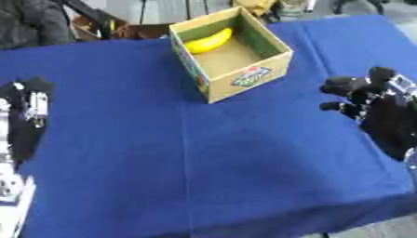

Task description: Pick up objects on the table and place them in the box.

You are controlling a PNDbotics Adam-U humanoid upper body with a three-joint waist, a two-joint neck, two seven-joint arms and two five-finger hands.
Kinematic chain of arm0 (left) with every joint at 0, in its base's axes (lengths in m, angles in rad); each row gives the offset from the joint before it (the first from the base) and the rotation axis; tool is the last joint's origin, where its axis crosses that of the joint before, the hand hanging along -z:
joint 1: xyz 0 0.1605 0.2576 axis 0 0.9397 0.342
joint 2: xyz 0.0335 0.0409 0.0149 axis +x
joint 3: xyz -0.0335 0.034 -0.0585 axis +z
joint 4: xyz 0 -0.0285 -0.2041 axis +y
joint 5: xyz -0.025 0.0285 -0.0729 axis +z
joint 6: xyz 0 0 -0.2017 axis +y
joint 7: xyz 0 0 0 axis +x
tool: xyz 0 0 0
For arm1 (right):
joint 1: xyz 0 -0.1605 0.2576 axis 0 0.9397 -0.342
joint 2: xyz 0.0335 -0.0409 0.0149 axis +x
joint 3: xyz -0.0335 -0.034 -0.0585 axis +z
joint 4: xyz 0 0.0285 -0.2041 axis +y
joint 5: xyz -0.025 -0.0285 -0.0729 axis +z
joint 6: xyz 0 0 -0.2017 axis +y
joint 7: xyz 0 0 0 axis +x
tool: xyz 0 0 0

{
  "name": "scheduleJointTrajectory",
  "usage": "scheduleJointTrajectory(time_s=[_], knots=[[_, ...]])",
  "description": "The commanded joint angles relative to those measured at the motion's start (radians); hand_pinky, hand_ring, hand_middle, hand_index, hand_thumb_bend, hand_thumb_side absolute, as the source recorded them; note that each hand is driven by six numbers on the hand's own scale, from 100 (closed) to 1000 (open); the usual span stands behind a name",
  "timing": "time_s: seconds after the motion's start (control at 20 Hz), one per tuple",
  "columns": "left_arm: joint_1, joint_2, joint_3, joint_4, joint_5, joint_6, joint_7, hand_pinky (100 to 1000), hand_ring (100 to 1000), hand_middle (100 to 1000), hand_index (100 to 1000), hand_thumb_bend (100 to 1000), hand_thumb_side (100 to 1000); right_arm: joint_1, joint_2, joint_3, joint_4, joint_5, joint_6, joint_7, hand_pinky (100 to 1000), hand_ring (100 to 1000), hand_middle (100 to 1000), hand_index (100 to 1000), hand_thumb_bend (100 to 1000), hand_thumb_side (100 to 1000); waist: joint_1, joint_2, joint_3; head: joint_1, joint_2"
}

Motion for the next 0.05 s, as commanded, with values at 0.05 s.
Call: scheduleJointTrajectory(time_s=[0.05], knots=[[0.002,0.006,0.011,-0.016,0.058,-0.019,-0.004,564,545,514,614,182,884,-0.001,-0.012,-0.010,-0.015,0.003,-0.003,-0.005,750,855,740,587,100,777,-0.004,-0.012,0.006,0.009,0.005]])
